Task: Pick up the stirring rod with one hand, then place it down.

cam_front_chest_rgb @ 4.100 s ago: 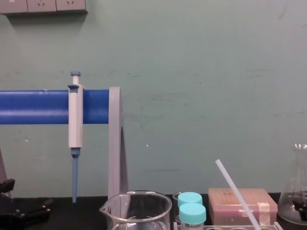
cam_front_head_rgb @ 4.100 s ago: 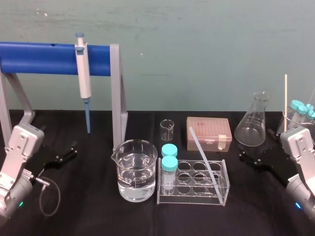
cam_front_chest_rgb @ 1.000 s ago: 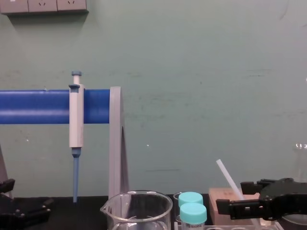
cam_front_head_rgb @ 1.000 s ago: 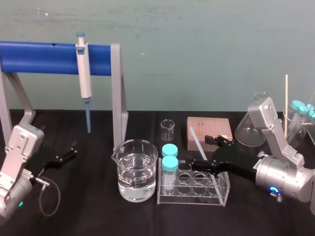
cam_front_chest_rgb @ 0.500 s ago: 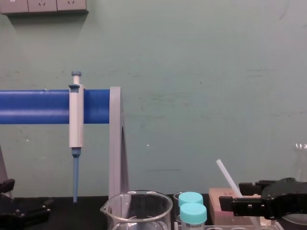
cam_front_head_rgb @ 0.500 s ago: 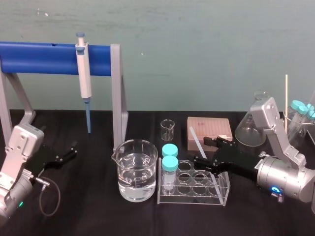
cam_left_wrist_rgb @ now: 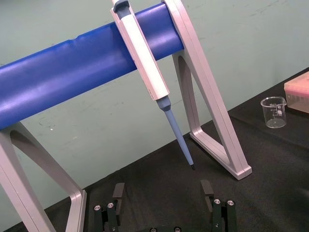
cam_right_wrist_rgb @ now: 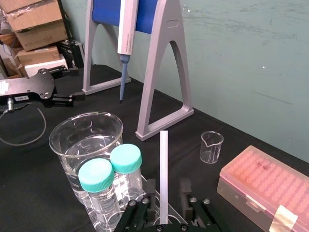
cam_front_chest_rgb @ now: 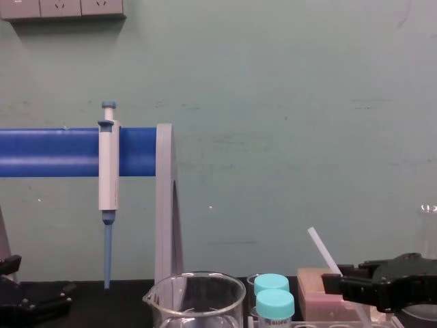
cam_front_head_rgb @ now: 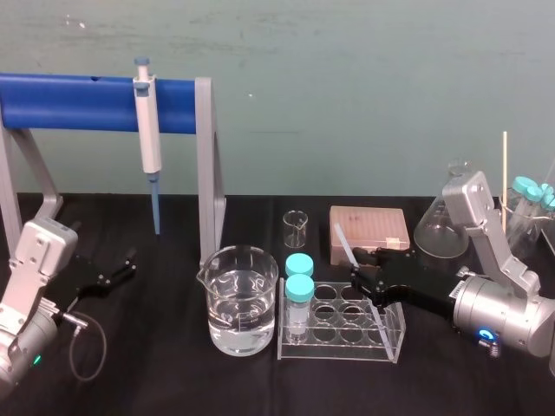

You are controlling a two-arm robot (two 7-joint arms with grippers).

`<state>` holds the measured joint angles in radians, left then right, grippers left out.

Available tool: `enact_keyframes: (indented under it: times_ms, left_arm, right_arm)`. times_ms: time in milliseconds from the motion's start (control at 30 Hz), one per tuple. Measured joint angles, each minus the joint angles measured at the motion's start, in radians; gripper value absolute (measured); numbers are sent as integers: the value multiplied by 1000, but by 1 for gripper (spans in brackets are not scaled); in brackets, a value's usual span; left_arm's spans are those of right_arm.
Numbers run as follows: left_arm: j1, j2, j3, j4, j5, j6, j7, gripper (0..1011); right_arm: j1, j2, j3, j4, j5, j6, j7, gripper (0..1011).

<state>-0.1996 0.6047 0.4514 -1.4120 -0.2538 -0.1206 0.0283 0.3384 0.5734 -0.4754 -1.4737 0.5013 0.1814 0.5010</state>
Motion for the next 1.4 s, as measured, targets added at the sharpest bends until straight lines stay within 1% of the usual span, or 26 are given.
enact_keyframes:
  times_ms: [100, 133, 200, 233, 267, 333, 533, 567, 600, 633, 667, 700, 733, 833, 867, 900, 933, 1033, 1067, 1133, 1167, 1200, 1267, 1400]
  left_arm:
    - [0, 0, 0, 0, 0, 0, 0, 1000]
    - [0, 0, 0, 0, 0, 0, 0, 1000]
    - [0, 0, 0, 0, 0, 0, 0, 1000]
    - [0, 0, 0, 0, 0, 0, 0, 1000]
    - [0, 0, 0, 0, 0, 0, 0, 1000]
    - [0, 0, 0, 0, 0, 0, 0, 1000]
    - [0, 0, 0, 0, 0, 0, 0, 1000]
    - [0, 0, 0, 0, 0, 0, 0, 1000]
    - [0, 0, 0, 0, 0, 0, 0, 1000]
    - [0, 0, 0, 0, 0, 0, 0, 1000]
    - [0, 0, 0, 0, 0, 0, 0, 1000]
    - [0, 0, 0, 0, 0, 0, 0, 1000]
    - [0, 0, 0, 0, 0, 0, 0, 1000]
    - [0, 0, 0, 0, 0, 0, 0, 1000]
    - [0, 0, 0, 0, 0, 0, 0, 1000]
    - [0, 0, 0, 0, 0, 0, 0, 1000]
    - [0, 0, 0, 0, 0, 0, 0, 1000]
    - [0, 0, 0, 0, 0, 0, 0, 1000]
    - [0, 0, 0, 0, 0, 0, 0, 1000]
    - [0, 0, 0, 0, 0, 0, 0, 1000]
    - [0, 0, 0, 0, 0, 0, 0, 1000]
    - [0, 0, 0, 0, 0, 0, 0, 1000]
    - [0, 0, 0, 0, 0, 0, 0, 1000]
    - [0, 0, 0, 0, 0, 0, 0, 1000]
  right_arm:
    - [0, 0, 0, 0, 0, 0, 0, 251]
    - [0, 0, 0, 0, 0, 0, 0, 208]
    - [0, 0, 1, -1, 0, 0, 0, 172]
    - [-1, 0, 1, -1, 1, 0, 0, 118]
    - [-1, 0, 1, -1, 1, 0, 0, 98]
    - [-1, 0, 1, -1, 1, 0, 0, 69]
    - [-1, 0, 1, -1, 1, 0, 0, 69]
    - [-4, -1, 5, -1, 3, -7, 0, 69]
    - [-12, -7, 14, 0, 9, -30, 2, 69]
    - [-12, -7, 14, 0, 9, -30, 2, 69]
    - [-22, -14, 26, 1, 16, -61, 4, 69]
    - [-27, -18, 32, 2, 20, -79, 7, 69]
    - [-39, -27, 45, 4, 31, -119, 16, 69]
    - [-56, -41, 65, 11, 48, -182, 33, 69]
    - [-67, -48, 76, 14, 57, -221, 42, 69]
    - [-73, -51, 80, 16, 60, -240, 47, 69]
    - [-85, -56, 91, 19, 64, -279, 58, 69]
    - [-101, -59, 103, 20, 64, -328, 75, 69]
    - [-111, -57, 111, 19, 62, -356, 85, 69]
    - [-121, -54, 124, 10, 58, -388, 94, 69]
    - [-121, -54, 124, 10, 58, -388, 94, 69]
    - [-127, -54, 137, 1, 57, -406, 96, 69]
    - [-130, -55, 151, -10, 57, -421, 96, 69]
    - [-130, -65, 196, -47, 73, -453, 93, 69]
